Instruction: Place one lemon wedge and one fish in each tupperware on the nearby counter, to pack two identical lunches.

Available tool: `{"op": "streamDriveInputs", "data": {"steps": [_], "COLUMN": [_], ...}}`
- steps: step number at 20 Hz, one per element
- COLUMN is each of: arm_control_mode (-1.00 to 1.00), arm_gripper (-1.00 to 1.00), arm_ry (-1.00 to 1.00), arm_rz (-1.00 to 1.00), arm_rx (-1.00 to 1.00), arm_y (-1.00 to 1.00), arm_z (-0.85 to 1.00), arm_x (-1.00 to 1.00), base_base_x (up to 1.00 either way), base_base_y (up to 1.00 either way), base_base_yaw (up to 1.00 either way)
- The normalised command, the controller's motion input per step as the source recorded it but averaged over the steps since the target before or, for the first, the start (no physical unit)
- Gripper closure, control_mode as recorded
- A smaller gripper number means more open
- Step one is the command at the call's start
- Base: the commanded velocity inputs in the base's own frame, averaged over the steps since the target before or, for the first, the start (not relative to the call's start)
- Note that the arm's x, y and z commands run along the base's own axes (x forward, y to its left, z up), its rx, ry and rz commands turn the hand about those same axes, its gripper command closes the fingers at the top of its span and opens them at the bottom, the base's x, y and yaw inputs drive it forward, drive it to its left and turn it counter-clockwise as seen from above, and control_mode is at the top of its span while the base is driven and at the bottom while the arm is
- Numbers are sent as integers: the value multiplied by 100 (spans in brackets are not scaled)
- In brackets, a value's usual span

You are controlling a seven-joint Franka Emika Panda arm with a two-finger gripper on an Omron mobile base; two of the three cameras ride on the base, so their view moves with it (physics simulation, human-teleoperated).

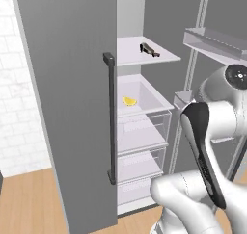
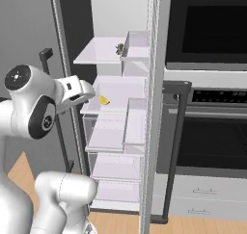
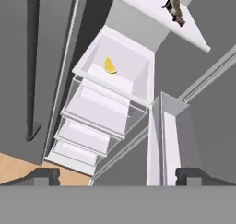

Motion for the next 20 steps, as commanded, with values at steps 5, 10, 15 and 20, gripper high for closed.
{"op": "streamDriveInputs", "data": {"steps": [5,10,15,20], "arm_control_mode": [-100,-100,-100,-100], "arm_gripper": [-100,-100,-100,-100], "arm_ry": [24,24,11,-5], "arm_rz": [1,0,0,0], "arm_rx": [9,0,2,12], "arm_y": [-30,19,5,1], "arm_z": [0,0,-63,-88], "arm_x": [96,87,97,49], "base_base_x": [0,0,0,0], "base_base_y": [0,0,0,0], "base_base_yaw": [0,0,0,0]}}
